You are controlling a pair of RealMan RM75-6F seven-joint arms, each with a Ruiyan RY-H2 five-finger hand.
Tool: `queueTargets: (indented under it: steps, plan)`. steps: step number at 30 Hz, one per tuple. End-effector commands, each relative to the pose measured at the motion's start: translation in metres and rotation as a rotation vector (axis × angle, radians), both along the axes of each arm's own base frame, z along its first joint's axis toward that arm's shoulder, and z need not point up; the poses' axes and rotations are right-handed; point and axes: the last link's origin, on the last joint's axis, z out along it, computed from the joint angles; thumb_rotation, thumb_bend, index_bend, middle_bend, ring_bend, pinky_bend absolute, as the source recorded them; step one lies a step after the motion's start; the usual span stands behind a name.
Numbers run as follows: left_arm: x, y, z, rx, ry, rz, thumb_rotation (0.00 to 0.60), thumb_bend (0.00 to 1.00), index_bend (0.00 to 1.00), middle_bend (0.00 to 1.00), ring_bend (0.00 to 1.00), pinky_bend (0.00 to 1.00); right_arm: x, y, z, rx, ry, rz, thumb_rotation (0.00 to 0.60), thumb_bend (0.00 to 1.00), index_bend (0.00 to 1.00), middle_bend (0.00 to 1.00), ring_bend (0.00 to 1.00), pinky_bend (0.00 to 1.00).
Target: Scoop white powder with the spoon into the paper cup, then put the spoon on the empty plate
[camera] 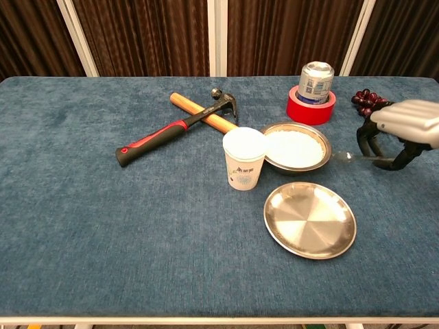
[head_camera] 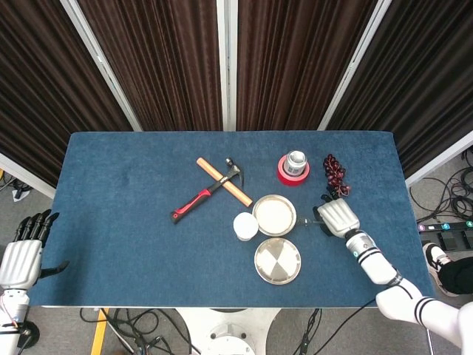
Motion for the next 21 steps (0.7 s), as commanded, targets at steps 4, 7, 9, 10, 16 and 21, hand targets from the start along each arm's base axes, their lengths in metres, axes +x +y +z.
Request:
queueTargets:
  steps: [4, 7, 9, 10, 16, 21]
  plan:
    - [0.001, 0.0, 0.0, 0.003, -0.001, -0.004, 0.6, 0.09, 0.13, 0.14, 0.05, 0.03, 0.038, -0.013, 0.043, 0.067, 0.129, 0.106, 0.6, 0.33, 0.6, 0.6, 0.19, 0.0]
    - [0.001, 0.0, 0.001, 0.003, 0.0, -0.004, 0.6, 0.09, 0.13, 0.14, 0.05, 0.03, 0.058, -0.021, 0.045, 0.097, 0.181, 0.155, 0.6, 0.33, 0.6, 0.6, 0.19, 0.0]
    - [0.001, 0.0, 0.001, 0.005, 0.0, -0.003, 0.6, 0.09, 0.13, 0.14, 0.05, 0.03, 0.071, -0.026, 0.038, 0.129, 0.218, 0.188, 0.6, 0.33, 0.6, 0.6, 0.19, 0.0]
    - [0.001, 0.0, 0.001, 0.006, 0.0, -0.003, 0.6, 0.09, 0.13, 0.14, 0.05, 0.03, 0.077, -0.028, 0.034, 0.146, 0.235, 0.2, 0.6, 0.33, 0.6, 0.6, 0.19, 0.0]
    - [0.001, -0.002, 0.002, 0.012, -0.002, 0.003, 0.6, 0.09, 0.13, 0.14, 0.05, 0.03, 0.104, -0.041, 0.004, 0.227, 0.36, 0.283, 0.6, 0.33, 0.6, 0.6, 0.19, 0.0]
    - [-0.001, -0.004, 0.002, 0.012, -0.004, 0.005, 0.6, 0.09, 0.13, 0.14, 0.05, 0.03, 0.12, -0.051, -0.013, 0.231, 0.407, 0.316, 0.6, 0.33, 0.6, 0.6, 0.19, 0.0]
